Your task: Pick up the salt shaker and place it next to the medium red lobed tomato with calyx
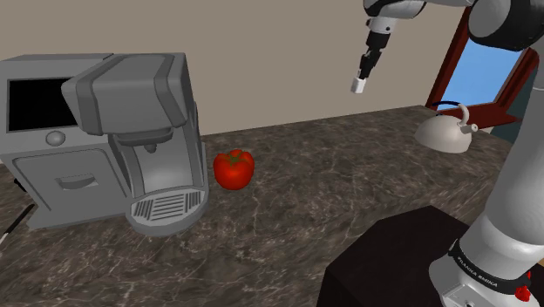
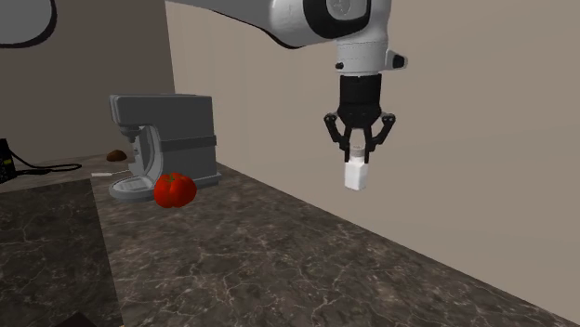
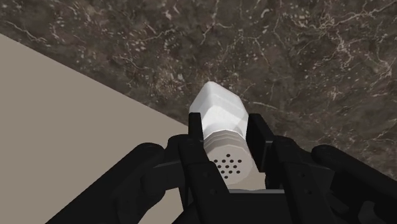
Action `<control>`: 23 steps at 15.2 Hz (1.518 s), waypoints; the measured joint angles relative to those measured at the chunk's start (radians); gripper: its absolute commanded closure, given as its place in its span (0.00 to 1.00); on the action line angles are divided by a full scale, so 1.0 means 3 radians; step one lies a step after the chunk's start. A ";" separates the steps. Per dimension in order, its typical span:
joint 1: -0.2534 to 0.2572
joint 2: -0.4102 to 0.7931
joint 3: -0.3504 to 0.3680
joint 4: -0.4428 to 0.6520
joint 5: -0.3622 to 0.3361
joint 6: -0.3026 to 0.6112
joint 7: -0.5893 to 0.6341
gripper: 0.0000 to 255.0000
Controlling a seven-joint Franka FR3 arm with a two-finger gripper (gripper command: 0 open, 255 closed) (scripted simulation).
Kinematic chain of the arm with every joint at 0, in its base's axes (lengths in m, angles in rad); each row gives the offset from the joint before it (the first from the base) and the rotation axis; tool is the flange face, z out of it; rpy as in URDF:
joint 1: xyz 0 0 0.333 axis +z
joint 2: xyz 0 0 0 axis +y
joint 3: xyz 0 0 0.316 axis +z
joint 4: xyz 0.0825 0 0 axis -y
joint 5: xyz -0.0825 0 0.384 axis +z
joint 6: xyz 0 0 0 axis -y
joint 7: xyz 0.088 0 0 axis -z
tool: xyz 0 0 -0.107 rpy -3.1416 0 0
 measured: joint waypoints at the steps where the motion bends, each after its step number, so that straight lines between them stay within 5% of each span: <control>1: 0.0058 -0.0085 0.0014 -0.0095 -0.0044 0.0023 0.0067 1.00; 10: 0.0527 -0.0824 0.0259 -0.1003 -0.0422 0.0304 0.0793 1.00; 23: 0.0994 -0.1367 0.0833 -0.1613 -0.0675 0.0420 0.1908 1.00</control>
